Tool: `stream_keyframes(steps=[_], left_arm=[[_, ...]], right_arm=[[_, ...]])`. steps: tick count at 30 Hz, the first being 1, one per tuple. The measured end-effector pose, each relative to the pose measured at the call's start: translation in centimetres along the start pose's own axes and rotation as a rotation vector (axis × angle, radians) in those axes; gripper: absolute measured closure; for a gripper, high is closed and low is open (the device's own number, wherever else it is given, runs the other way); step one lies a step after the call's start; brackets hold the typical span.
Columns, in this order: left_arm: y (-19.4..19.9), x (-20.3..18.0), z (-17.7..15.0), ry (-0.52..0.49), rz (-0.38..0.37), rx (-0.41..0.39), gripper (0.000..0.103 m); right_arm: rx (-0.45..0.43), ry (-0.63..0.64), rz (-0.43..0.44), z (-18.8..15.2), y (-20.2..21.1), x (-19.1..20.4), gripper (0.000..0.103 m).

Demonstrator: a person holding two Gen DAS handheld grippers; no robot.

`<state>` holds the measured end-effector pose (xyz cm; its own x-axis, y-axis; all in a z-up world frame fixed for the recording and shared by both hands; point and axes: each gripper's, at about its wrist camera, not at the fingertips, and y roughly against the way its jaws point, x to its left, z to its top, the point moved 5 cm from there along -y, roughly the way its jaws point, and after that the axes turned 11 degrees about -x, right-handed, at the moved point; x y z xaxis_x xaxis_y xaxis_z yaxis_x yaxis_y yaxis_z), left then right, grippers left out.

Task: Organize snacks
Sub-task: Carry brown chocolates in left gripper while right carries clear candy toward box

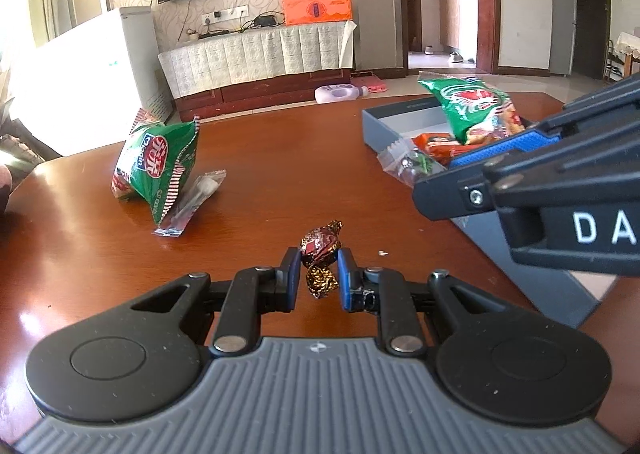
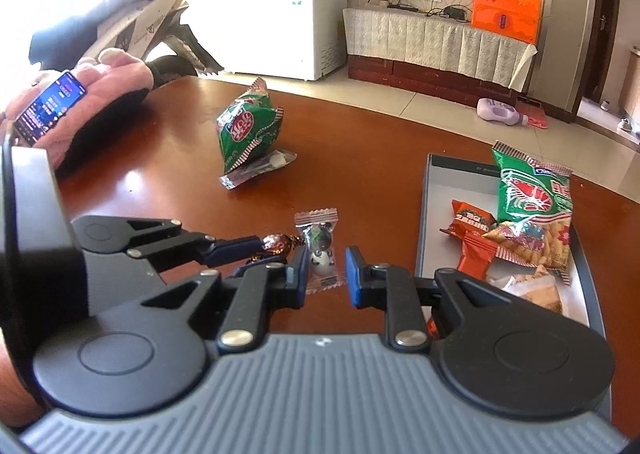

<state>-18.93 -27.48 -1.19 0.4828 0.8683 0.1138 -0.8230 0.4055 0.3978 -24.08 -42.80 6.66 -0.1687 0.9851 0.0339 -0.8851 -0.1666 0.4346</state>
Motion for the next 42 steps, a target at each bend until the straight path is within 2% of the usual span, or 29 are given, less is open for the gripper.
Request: stream_keyframes(steps=[25, 42], left_arm=[[2.1, -7.7, 1.9, -0.016, -0.069, -0.044, 0.079], [2.5, -11.5, 4.5, -0.033, -0.100, -0.078, 0.079]], right_arm=[[-0.027, -0.050, -0.100, -1.9, 6.0, -5.8, 0.080], [-0.051, -0.091, -0.146, -2.5, 7.8, -8.4, 0.080]])
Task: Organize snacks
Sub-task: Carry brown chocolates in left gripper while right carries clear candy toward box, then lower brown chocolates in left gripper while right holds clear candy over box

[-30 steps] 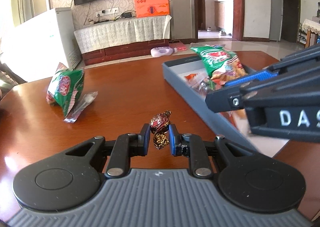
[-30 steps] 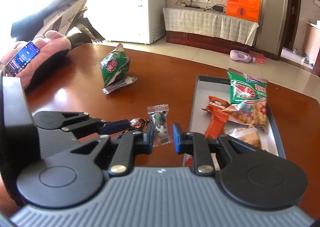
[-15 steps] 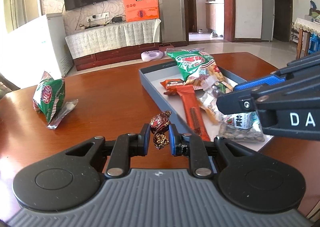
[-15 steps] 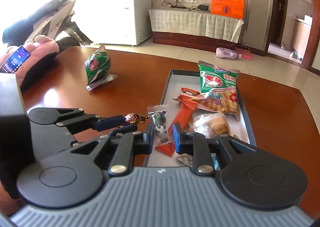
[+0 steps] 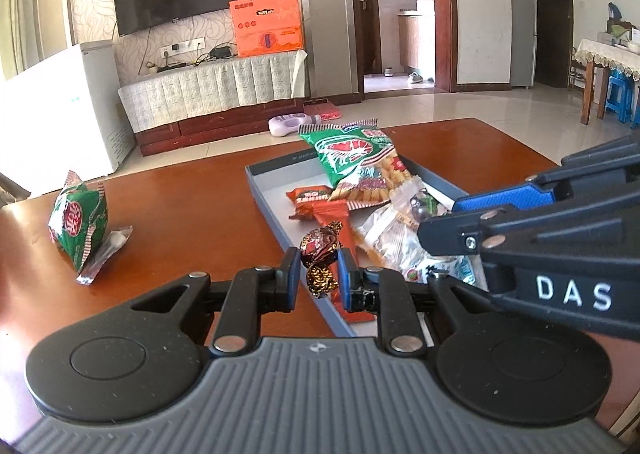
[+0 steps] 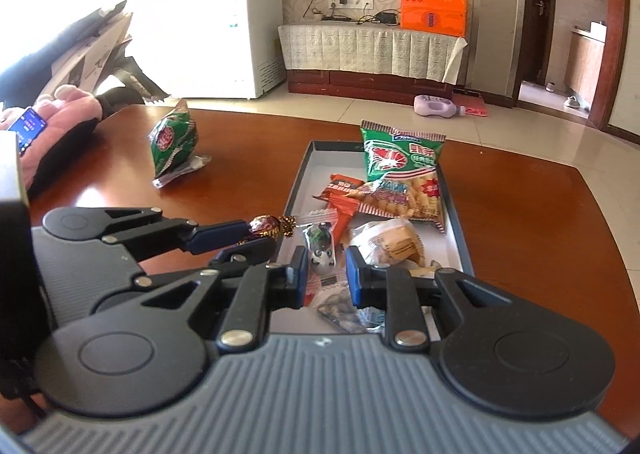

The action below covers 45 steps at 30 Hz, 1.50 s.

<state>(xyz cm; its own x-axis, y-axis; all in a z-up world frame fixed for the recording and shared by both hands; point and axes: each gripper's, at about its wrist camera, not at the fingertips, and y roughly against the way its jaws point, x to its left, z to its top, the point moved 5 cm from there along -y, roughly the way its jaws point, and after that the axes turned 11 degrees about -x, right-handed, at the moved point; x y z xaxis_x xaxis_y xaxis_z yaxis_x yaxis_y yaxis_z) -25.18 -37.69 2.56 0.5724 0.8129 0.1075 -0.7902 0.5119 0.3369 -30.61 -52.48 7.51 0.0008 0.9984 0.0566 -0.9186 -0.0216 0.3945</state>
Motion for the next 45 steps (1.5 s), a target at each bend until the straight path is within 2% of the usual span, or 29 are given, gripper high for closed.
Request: stream_keyframes(steps=[7, 15, 31, 45], left_arm=[[-0.7, -1.0, 1.1, -0.029, -0.028, 0.002, 0.079], [-0.9, -2.2, 2.8, -0.125, -0.066, -0.035, 0.079], [-3.0, -2.5, 2.2, -0.080, -0.109, -0.020, 0.079], [-5.0, -3.0, 2.1, -0.088, -0.150, -0.021, 0.079]], right_arm=[[-0.035, -0.018, -0.016, 0.4, 0.5, -1.1, 0.080], [-0.088, -0.045, -0.026, 1.4, 0.8, -1.7, 0.080], [-0.127, -0.057, -0.087, 2.5, -0.1, -3.6, 0.080], [-0.087, -0.055, -0.110, 2.1, -1.7, -4.8, 0.080]])
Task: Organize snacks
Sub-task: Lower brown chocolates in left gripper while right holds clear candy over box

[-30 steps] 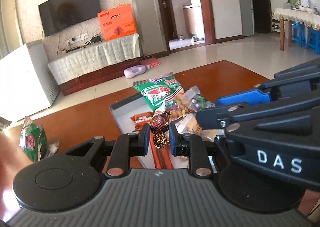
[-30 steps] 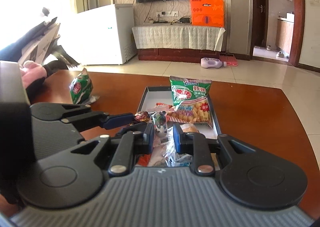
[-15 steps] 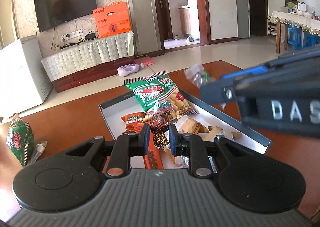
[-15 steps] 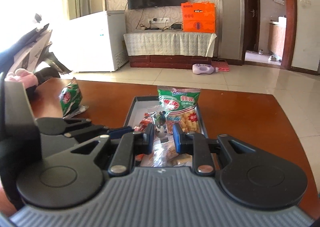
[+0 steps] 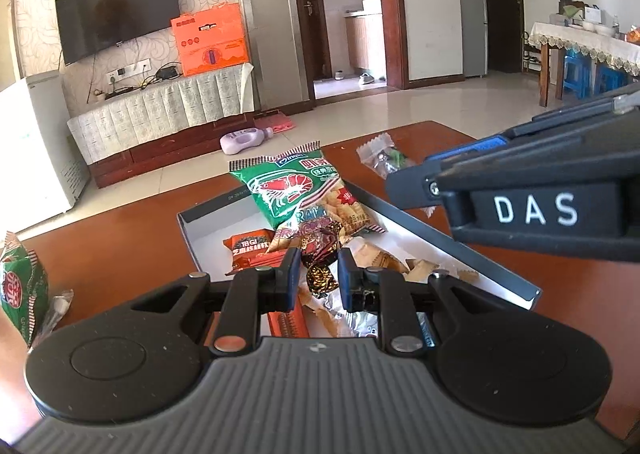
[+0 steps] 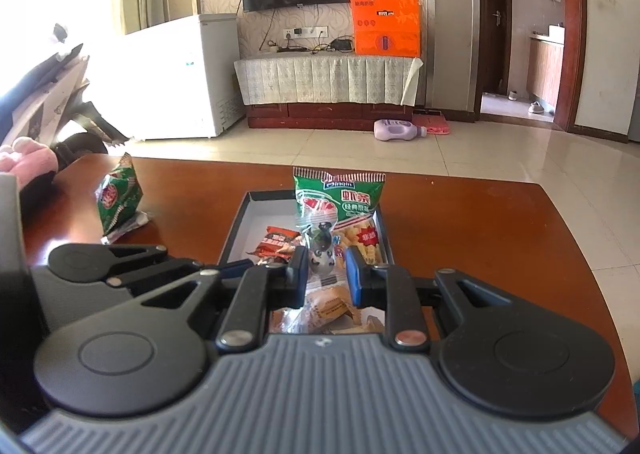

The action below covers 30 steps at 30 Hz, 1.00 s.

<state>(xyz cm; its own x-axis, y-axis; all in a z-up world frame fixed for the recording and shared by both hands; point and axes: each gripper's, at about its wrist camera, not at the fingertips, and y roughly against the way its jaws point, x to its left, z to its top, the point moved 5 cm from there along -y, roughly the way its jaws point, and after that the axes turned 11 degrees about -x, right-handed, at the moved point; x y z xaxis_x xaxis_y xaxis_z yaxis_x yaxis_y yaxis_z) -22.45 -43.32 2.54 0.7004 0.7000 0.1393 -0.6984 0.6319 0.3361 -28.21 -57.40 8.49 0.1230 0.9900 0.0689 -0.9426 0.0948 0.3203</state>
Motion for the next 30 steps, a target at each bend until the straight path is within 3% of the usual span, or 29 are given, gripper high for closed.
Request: stream_keyframes(steps=[30], left_arm=[[-5.4, 0.5, -0.5, 0.018, -0.034, 0.033, 0.079]], right_arm=[[0.046, -0.026, -0.011, -0.7, -1.6, -1.4, 0.080]])
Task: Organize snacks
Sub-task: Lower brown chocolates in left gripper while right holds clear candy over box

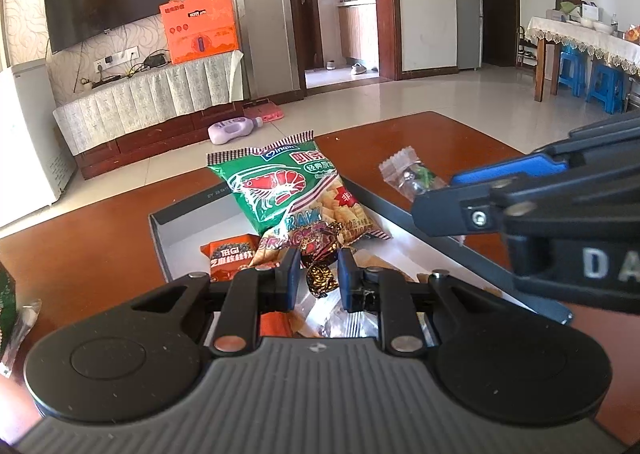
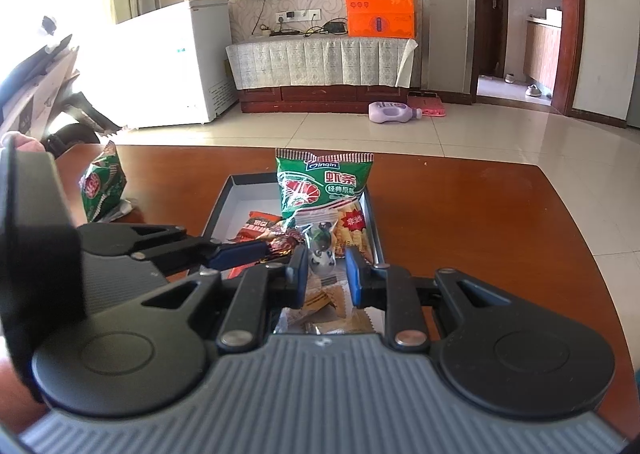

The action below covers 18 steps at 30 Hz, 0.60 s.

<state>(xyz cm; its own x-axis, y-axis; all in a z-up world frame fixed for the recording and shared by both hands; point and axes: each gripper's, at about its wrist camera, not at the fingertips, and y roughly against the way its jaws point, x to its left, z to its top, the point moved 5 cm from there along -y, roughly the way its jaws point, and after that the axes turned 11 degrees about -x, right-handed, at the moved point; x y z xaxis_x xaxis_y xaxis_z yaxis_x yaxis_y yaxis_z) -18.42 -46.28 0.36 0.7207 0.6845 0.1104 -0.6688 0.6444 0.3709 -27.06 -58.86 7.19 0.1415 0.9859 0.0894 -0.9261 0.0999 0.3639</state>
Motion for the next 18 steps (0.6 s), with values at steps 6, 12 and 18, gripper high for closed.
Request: stream_keyframes(steps=[6, 12, 18], left_arm=[[-1.6, 0.4, 0.1, 0.015, 0.006, 0.005, 0.079], [-2.9, 0.6, 0.1, 0.009, 0.004, 0.012, 0.079], [-3.2, 0.6, -0.2, 0.014, 0.009, 0.031, 0.079]], right_arm=[[0.002, -0.010, -0.007, 0.0, 0.0, -0.4, 0.080], [0.009, -0.013, -0.011, -0.1, -0.1, -0.5, 0.080], [0.017, -0.001, -0.006, -0.3, -0.3, -0.2, 0.080]])
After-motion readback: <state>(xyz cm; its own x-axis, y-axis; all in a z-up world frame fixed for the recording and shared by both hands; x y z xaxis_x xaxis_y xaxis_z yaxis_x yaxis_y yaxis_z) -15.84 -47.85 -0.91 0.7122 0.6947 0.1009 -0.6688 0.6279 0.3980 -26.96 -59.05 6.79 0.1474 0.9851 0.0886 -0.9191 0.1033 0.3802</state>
